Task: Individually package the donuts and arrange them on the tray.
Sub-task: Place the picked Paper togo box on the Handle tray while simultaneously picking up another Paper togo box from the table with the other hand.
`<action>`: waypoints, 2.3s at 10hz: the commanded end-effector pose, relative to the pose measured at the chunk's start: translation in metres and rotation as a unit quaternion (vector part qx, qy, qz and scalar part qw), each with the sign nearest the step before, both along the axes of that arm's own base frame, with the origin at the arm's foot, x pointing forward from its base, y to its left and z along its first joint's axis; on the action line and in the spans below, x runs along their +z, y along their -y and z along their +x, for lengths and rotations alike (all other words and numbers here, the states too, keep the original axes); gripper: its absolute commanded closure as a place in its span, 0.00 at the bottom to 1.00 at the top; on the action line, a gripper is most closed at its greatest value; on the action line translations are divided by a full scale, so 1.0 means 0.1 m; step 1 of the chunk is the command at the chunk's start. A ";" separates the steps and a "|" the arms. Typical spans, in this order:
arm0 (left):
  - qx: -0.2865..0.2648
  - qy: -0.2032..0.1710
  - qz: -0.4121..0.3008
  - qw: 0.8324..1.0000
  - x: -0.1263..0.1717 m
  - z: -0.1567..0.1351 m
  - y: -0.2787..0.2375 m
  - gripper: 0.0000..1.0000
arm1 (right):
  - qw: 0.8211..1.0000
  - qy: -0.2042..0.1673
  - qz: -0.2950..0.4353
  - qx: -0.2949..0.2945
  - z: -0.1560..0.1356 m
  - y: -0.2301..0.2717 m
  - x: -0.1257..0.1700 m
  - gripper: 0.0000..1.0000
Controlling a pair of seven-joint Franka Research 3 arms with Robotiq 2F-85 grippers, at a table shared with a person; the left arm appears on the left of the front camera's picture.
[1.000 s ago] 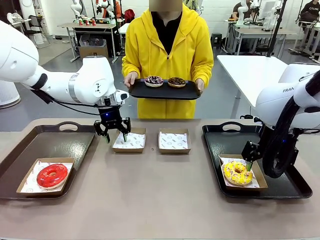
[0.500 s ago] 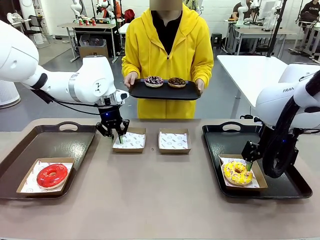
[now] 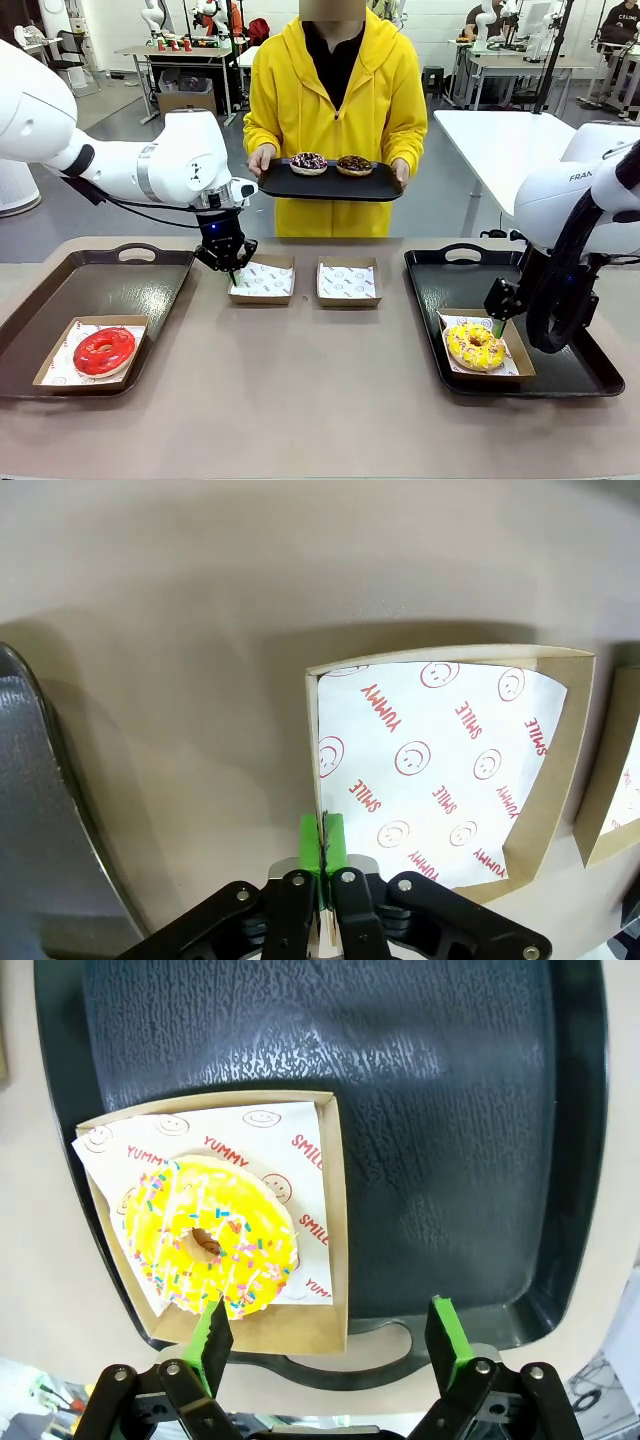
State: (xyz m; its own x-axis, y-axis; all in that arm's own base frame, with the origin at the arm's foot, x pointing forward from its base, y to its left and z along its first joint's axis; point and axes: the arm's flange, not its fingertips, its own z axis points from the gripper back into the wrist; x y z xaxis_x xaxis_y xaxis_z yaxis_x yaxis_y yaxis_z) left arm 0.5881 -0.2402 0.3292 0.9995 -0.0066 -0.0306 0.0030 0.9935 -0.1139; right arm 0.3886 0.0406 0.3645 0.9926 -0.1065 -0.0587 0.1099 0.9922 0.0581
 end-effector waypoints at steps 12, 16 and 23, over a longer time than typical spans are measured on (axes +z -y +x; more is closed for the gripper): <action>-0.025 0.046 0.006 0.999 1.93 0.18 0.41 1.00 | 0.855 0.091 0.509 -0.051 -0.86 2.42 0.98 0.00; -0.032 0.045 0.001 0.998 1.86 0.15 0.42 1.00 | 0.814 0.111 0.570 -0.012 -0.91 2.86 0.71 0.00; -0.032 0.045 0.001 0.998 1.86 0.15 0.42 1.00 | 0.823 0.114 0.556 -0.028 -0.97 2.73 0.75 0.00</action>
